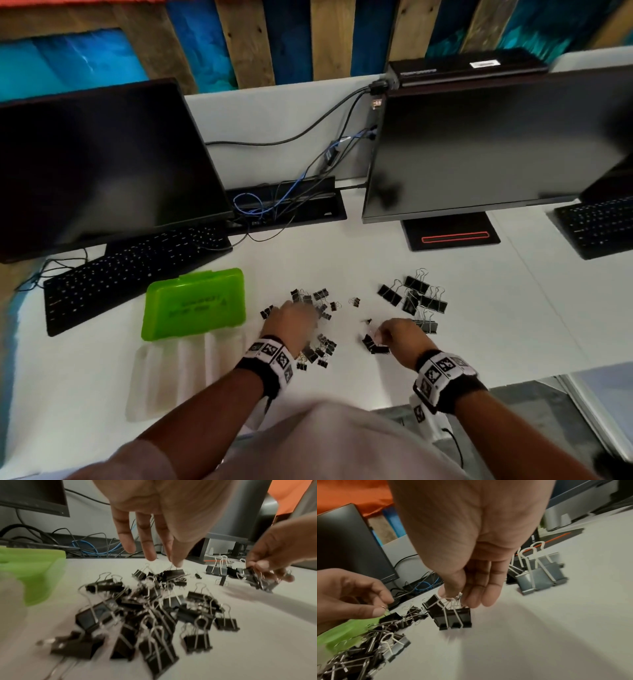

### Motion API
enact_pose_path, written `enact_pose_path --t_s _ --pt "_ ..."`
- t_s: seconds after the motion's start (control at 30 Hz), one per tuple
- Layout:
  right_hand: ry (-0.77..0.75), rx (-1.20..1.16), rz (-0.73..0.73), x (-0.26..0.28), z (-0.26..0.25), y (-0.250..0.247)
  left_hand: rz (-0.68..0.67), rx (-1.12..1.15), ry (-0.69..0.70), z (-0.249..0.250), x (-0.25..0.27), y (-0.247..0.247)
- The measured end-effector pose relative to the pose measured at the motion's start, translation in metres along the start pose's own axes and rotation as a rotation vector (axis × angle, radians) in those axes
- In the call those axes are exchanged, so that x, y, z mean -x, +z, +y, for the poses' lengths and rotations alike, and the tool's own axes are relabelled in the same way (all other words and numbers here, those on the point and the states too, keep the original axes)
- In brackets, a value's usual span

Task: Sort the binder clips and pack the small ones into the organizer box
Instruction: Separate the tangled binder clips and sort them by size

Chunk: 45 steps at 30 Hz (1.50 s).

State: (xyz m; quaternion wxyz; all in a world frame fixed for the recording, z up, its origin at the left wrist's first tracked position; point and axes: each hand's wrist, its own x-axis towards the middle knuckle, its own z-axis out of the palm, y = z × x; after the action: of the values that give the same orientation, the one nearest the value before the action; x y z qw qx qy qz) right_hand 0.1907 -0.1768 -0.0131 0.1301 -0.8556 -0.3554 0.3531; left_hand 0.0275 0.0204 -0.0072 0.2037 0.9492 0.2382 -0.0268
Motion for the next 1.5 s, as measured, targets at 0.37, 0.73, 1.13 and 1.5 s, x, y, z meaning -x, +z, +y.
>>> enact_pose_path --t_s 0.37,0.73,1.13,1.5 --pt "0.151 -0.235 0.09 0.029 0.038 -0.005 -0.22 0.269 0.247 0.084 -0.018 0.027" --pt "0.046 -0.093 0.208 0.016 0.04 -0.01 -0.018 0.294 -0.041 0.038 -0.017 0.001" --pt "-0.367 0.167 0.01 -0.07 -0.078 0.007 -0.121 0.215 -0.378 -0.049 0.044 0.0" --pt "-0.576 0.63 -0.234 -0.106 -0.126 0.007 -0.121 0.251 -0.397 -0.047 0.036 -0.005"
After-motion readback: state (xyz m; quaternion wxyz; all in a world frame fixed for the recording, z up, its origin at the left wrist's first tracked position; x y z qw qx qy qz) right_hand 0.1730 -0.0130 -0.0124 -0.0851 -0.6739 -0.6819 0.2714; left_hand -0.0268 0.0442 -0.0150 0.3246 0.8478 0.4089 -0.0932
